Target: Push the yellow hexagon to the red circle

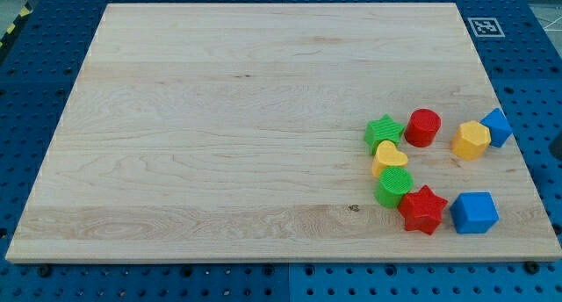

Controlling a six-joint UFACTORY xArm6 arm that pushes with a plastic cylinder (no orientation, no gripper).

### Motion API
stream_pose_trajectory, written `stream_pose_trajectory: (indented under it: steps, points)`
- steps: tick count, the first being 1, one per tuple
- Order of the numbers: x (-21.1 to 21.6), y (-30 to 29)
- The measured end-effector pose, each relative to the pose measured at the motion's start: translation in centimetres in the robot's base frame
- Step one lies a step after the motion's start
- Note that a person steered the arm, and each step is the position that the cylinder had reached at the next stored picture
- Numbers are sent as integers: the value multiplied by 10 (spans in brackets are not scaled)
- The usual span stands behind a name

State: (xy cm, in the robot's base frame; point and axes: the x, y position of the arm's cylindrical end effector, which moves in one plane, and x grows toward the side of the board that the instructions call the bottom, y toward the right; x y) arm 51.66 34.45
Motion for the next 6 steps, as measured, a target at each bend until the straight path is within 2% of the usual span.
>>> stream_pose_trajectory:
  steps: [1,2,6]
  points:
    - [17,-4]
    - [17,-16]
    - [-23,-87]
